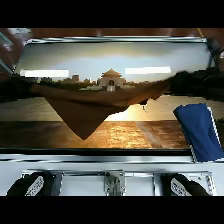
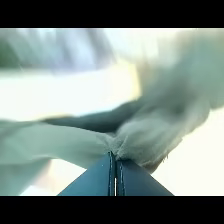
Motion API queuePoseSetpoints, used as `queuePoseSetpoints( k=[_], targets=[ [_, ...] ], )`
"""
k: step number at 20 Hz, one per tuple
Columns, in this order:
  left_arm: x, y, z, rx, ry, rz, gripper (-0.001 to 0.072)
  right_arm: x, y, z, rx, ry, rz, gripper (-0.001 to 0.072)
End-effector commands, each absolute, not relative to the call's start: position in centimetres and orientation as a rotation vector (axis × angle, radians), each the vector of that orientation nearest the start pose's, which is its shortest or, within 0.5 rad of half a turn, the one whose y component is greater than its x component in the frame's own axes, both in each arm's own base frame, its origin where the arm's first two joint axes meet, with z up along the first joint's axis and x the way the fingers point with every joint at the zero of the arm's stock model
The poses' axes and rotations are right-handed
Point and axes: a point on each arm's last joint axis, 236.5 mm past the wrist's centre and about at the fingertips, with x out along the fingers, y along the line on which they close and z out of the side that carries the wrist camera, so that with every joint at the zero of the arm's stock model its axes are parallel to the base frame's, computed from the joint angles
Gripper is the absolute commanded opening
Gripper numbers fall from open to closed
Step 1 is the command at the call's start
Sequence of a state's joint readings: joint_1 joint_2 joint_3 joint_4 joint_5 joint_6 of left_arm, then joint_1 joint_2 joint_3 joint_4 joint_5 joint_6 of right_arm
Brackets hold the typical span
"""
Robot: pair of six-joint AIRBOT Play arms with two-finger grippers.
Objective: Fold the shirts.
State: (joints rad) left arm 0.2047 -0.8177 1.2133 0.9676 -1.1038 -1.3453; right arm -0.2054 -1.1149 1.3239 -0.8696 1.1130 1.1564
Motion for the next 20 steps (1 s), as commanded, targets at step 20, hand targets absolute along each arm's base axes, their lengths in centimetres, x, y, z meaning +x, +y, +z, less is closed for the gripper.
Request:
queuePoseSetpoints(
  k=[20],
  targets=[
    [15.4,-4.5,40.9,-0.096,0.284,-0.118,0.0039,17.4,3.0,44.2,-0.156,0.218,0.097,0.0052]
  ],
)
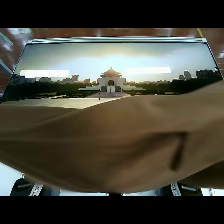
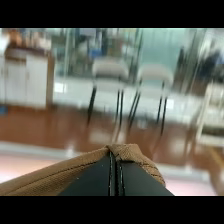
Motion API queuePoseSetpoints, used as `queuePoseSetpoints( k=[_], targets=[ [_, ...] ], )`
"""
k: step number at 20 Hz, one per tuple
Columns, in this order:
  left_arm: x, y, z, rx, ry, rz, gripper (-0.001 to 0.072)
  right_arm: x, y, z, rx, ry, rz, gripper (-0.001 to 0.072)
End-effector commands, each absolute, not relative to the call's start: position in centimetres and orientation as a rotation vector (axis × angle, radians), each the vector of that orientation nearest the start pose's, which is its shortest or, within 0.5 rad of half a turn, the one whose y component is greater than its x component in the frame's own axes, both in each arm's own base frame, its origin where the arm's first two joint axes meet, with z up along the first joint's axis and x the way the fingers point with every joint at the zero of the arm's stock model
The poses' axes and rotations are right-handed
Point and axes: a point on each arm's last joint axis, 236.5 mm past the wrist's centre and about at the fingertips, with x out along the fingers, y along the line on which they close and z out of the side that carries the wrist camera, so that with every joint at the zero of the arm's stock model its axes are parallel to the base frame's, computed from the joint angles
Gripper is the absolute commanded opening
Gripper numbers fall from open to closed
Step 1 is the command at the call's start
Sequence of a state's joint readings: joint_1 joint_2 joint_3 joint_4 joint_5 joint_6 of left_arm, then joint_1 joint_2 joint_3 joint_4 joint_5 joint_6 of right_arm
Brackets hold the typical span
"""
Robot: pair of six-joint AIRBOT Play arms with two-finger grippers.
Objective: Fold the shirts.
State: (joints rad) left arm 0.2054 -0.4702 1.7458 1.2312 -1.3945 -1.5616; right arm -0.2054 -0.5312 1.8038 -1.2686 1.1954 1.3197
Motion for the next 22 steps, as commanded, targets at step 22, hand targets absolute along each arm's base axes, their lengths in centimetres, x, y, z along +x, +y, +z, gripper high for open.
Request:
queuePoseSetpoints(
  k=[22],
  targets=[
    [46.7,-2.7,5.4,-0.427,0.813,-0.113,0.004,56.4,2.5,9.8,0.286,0.713,0.136,0.0052]
  ],
)
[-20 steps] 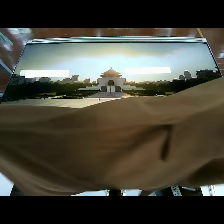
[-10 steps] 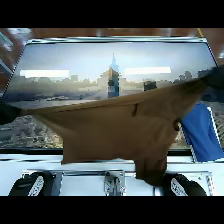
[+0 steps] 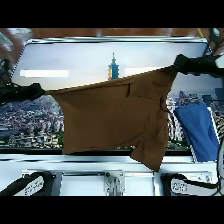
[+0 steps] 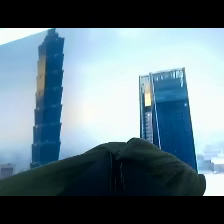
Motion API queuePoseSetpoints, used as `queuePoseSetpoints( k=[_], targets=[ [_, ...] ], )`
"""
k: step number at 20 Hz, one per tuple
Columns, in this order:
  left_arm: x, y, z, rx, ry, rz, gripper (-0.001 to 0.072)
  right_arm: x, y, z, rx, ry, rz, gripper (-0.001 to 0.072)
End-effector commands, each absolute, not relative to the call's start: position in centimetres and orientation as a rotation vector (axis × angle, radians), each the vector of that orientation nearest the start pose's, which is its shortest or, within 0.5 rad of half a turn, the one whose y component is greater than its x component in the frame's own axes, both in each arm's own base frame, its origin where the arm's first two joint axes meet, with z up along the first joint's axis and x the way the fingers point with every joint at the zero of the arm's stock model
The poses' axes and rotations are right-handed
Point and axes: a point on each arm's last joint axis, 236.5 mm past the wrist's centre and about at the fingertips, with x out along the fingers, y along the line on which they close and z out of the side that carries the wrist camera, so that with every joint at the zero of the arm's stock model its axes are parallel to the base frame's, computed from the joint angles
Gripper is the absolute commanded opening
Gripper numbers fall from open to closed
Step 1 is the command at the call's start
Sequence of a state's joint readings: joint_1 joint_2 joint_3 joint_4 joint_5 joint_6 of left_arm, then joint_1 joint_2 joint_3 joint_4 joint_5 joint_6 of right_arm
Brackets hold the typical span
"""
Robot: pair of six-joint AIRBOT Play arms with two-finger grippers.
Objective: Fold the shirts.
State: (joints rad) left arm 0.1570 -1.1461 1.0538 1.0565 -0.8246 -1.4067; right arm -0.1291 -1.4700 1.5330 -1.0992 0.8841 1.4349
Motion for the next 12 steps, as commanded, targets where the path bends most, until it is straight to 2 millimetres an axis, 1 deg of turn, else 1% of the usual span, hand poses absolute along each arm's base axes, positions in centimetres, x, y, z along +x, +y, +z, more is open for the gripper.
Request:
queuePoseSetpoints(
  k=[1,2,4,5,6,7,8,9,10,11,12],
  targets=[
    [46.7,-3.8,3.6,-0.424,0.858,-0.13,0.004,56.5,3.4,8.1,0.264,0.749,0.146,0.0052],
    [46.3,-4.9,1.9,-0.422,0.916,-0.151,0.0039,56.3,4.6,6.2,0.253,0.798,0.164,0.0052],
    [44.5,-6.7,-1.8,-0.46,1.069,-0.173,0.004,55.4,6.8,2.8,0.264,0.903,0.194,0.0052],
    [43.4,-7.2,-3.2,-0.516,1.149,-0.157,0.0043,54.8,7.5,1.8,0.284,0.945,0.197,0.0053],
    [42.3,-7.4,-3.9,-0.56,1.212,-0.142,0.0173,54.7,7.8,1.6,0.295,0.955,0.194,0.0064],
    [41.0,-7.2,-4.0,-0.577,1.272,-0.147,0.0485,54.4,8.2,2.1,0.314,0.961,0.207,0.017],
    [39.6,-6.7,-3.7,-0.583,1.336,-0.158,0.0606,53.9,8.1,3.2,0.318,0.974,0.221,0.0448],
    [37.7,-5.6,-3.2,-0.575,1.423,-0.163,0.0606,53.1,7.6,4.5,0.284,0.982,0.242,0.0617],
    [35.5,-4.2,-2.5,-0.564,1.52,-0.164,0.0603,52.0,6.5,6.1,0.216,0.992,0.258,0.0624],
    [33.3,-3.0,-1.5,-0.563,1.602,-0.171,0.0602,50.5,4.7,7.2,0.136,1.019,0.253,0.0621],
    [30.9,-1.9,-0.5,-0.553,1.667,-0.203,0.0602,48.2,2.1,7.9,0.04,1.073,0.233,0.0603]
  ],
)
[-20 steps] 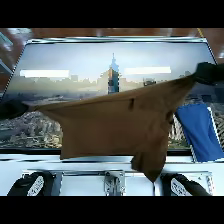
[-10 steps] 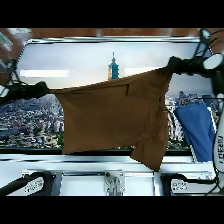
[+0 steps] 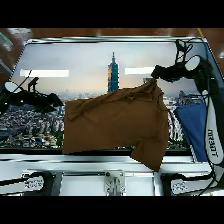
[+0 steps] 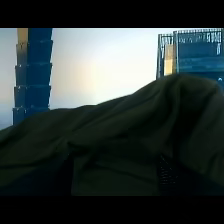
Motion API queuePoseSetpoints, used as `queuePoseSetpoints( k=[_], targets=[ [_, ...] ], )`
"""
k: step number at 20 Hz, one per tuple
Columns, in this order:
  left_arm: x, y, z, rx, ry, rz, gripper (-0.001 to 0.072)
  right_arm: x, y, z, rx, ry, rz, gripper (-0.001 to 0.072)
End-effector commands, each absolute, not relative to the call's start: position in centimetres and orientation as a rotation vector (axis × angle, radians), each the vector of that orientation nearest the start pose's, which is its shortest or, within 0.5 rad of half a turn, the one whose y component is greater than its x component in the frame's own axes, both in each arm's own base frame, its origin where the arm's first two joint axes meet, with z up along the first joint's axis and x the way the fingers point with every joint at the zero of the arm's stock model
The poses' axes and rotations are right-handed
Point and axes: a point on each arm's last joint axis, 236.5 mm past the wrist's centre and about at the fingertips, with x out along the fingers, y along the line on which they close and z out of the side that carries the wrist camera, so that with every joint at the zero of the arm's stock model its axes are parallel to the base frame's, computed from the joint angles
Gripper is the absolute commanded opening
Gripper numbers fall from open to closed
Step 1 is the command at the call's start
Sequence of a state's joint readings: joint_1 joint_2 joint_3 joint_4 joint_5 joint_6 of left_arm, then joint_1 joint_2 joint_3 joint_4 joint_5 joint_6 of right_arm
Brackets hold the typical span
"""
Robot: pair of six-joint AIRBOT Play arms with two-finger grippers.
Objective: Fold the shirts.
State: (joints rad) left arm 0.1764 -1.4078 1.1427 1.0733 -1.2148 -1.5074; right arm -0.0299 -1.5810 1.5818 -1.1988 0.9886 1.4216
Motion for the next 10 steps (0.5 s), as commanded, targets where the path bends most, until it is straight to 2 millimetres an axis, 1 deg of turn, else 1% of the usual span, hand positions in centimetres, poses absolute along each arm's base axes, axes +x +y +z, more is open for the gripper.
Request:
queuePoseSetpoints(
  k=[1,2,3,4,5,6,8,9,10],
  targets=[
    [28.9,-0.9,0.3,-0.542,1.706,-0.224,0.0601,45.3,-0.8,8.0,-0.03,1.168,0.192,0.0505],
    [27.3,0.0,1.1,-0.556,1.72,-0.231,0.0602,41.7,-3.9,7.8,-0.061,1.293,0.147,0.0473],
    [25.6,0.7,1.5,-0.581,1.721,-0.233,0.0604,39.2,-5.7,8.0,0.027,1.353,0.114,0.0477],
    [24.1,1.1,1.3,-0.609,1.709,-0.219,0.0606,38.3,-6.3,8.5,0.156,1.329,0.112,0.0496],
    [22.6,1.4,0.4,-0.663,1.692,-0.172,0.0607,37.2,-6.6,8.8,0.265,1.318,0.129,0.0565],
    [21.0,1.3,-1.1,-0.713,1.687,-0.133,0.0608,35.9,-6.8,8.6,0.351,1.327,0.146,0.0591],
    [17.8,0.0,-4.4,-0.783,1.709,-0.098,0.0608,34.0,-7.8,7.5,0.466,1.346,0.111,0.059],
    [16.5,-0.9,-5.9,-0.817,1.733,-0.091,0.0608,33.2,-8.0,6.7,0.49,1.365,0.099,0.059],
    [15.7,-2.3,-7.1,-0.852,1.741,-0.117,0.0608,32.7,-7.7,6.0,0.501,1.385,0.102,0.059]
  ],
)
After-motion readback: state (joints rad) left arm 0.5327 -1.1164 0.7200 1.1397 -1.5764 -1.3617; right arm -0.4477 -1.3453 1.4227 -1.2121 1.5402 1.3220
